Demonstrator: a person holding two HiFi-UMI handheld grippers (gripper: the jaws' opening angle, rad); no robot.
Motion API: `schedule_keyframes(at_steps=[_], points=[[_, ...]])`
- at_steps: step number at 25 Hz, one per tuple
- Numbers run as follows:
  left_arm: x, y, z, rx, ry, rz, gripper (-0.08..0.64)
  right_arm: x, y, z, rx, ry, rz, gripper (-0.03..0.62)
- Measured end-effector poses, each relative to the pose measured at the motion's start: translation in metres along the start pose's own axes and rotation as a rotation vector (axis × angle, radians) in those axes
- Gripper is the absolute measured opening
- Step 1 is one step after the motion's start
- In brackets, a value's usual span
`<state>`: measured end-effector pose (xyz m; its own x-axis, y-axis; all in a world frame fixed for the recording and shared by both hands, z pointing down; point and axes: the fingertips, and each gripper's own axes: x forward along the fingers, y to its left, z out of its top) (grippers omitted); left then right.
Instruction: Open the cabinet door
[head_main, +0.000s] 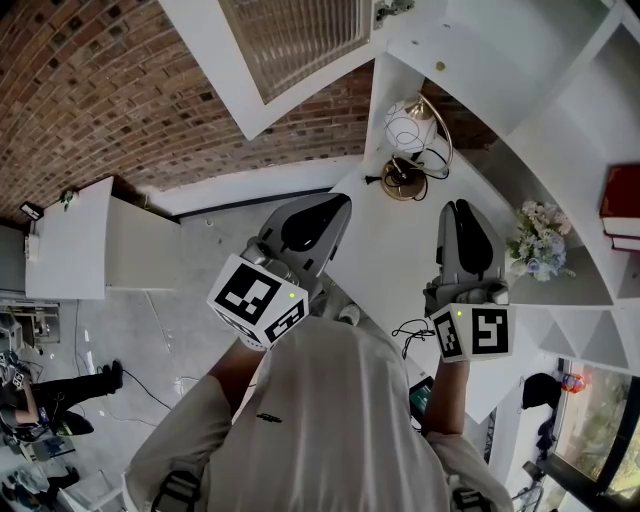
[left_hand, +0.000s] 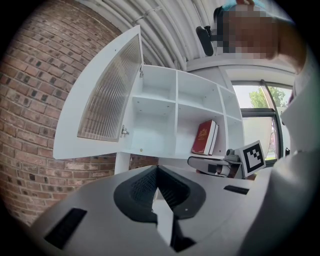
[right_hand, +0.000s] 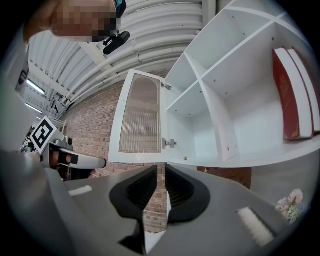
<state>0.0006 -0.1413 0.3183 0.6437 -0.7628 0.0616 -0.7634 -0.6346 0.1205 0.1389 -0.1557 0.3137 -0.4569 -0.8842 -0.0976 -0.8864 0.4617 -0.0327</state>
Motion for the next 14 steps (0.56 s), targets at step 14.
schedule_keyframes(at_steps=[14], points=[[0.0013,0.0042,-0.0009,-0.003,0.003,0.008,0.009,0.0035,-0.0006,-0.0017,0.003,0.004,0.005,0.044]])
